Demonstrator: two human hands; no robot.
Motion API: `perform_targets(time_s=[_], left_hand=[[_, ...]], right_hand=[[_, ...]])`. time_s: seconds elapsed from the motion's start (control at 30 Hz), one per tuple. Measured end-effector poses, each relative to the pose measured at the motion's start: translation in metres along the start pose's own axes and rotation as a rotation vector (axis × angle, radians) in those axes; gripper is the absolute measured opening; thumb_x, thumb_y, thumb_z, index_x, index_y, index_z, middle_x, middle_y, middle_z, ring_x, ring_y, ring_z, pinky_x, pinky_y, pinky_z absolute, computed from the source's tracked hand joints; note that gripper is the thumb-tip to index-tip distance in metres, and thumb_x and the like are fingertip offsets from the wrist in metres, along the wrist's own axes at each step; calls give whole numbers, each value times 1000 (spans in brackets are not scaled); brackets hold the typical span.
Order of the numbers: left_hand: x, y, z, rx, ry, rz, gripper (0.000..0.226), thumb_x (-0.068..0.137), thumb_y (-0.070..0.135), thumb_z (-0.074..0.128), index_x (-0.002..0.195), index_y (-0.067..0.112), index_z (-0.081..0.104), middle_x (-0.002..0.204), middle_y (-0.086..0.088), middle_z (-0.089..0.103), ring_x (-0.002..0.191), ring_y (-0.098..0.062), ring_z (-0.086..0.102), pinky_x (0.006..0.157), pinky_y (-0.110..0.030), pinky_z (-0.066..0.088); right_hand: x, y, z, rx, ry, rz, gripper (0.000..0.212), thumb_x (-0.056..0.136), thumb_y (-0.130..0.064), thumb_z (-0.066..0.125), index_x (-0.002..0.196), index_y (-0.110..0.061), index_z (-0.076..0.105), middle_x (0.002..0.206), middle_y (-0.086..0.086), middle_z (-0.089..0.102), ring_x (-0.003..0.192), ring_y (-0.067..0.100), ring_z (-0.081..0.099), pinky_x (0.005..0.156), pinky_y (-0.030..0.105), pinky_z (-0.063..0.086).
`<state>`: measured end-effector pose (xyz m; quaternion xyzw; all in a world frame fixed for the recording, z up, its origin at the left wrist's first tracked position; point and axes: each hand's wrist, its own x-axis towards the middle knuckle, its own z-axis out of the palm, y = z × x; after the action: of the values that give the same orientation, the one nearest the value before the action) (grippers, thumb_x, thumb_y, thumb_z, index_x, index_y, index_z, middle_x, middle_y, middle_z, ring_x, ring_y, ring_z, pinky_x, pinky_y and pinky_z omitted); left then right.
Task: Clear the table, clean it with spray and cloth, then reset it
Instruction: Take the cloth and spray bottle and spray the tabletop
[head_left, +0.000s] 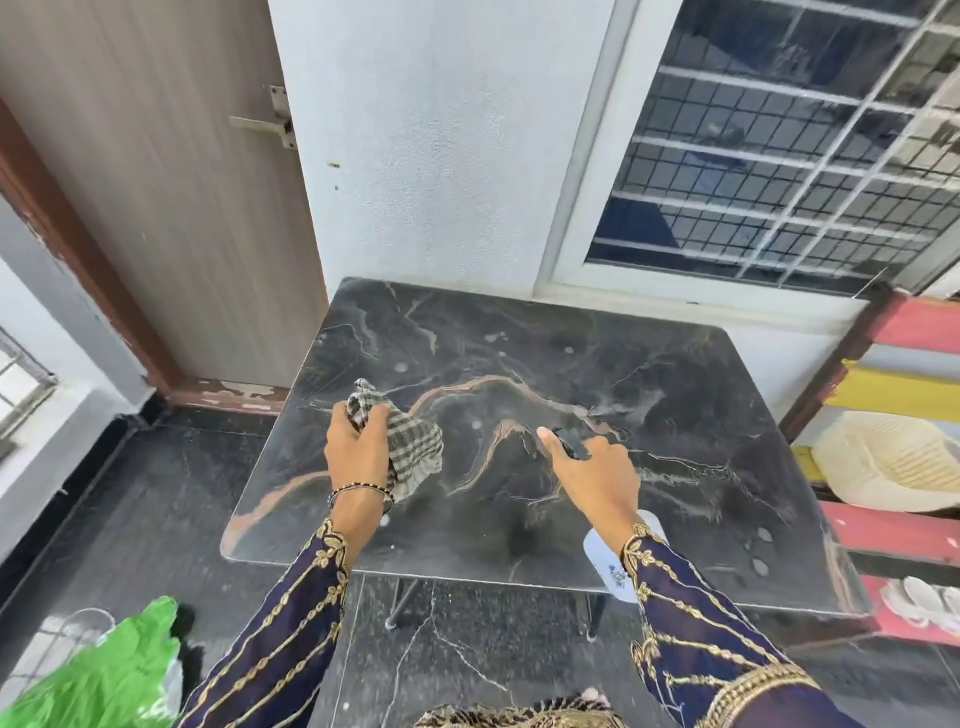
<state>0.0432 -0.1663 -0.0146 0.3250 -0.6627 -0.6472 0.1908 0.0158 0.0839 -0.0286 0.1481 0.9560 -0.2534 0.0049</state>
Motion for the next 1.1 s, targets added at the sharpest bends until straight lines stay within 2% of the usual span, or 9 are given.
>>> perform_targets(time_s=[0.07,0.23,0.37,0.5,0.67,0.83,0.93,1.03,1.1], left_hand=[[-2,1,16,14,-21,-12,24,84,29,61,90,7,54,74,1,56,70,-19,49,65,-33,42],[-17,-2,67,60,-42,-8,20,84,30,60,89,12,56,76,3,58,73,-20,52,70,-37,44],[-38,1,121,95,-54,-5,24,85,30,58,94,8,55,74,4,54,72,-20,49,69,-37,43],[-70,12,194,124,-98,-85,46,85,32,59,126,12,54,122,-10,62,111,-25,61,102,-44,46],[-110,24,303,186,-108,-41,27,79,35,60,96,15,59,82,-5,58,72,-20,52,73,-38,46],[-147,22,416,220,-208,-68,19,81,32,64,86,15,56,78,-2,60,75,-20,57,85,-53,53],[-173,17,492,242,-324,-73,25,79,35,64,95,16,60,87,-8,66,81,-23,62,90,-58,52],[-196,11,559,249,-439,-52,34,82,33,66,111,15,61,97,-9,70,86,-24,65,90,-53,53],[-212,6,602,273,-518,-27,42,84,32,67,121,13,59,101,-10,71,88,-24,67,90,-49,53]], right_hand=[[13,11,-6,-13,10,-9,75,86,-82,47,104,-14,71,110,14,70,106,38,66,93,44,53],[53,55,-27,146,5,50,70,82,-83,50,94,-16,68,72,6,72,50,19,71,81,43,60],[83,93,-38,108,-103,32,79,80,-86,49,89,-9,65,81,8,67,74,31,74,83,43,59],[116,135,-58,24,-224,-37,82,77,-90,48,96,-12,64,93,5,60,103,38,67,83,42,53],[174,203,-93,247,-259,27,80,73,-90,54,90,-13,68,89,2,66,91,30,69,83,40,58],[231,269,-133,395,-224,11,71,76,-85,58,52,-18,50,47,-7,50,50,21,53,56,31,46],[269,314,-157,440,-114,11,62,77,-84,57,50,-29,53,46,-8,51,48,13,51,53,28,39],[305,356,-175,467,33,-11,60,83,-71,65,60,-15,64,50,-2,62,54,20,64,54,25,47],[329,386,-186,433,155,-43,59,86,-63,68,55,-14,53,45,-1,52,47,19,57,46,14,33]])
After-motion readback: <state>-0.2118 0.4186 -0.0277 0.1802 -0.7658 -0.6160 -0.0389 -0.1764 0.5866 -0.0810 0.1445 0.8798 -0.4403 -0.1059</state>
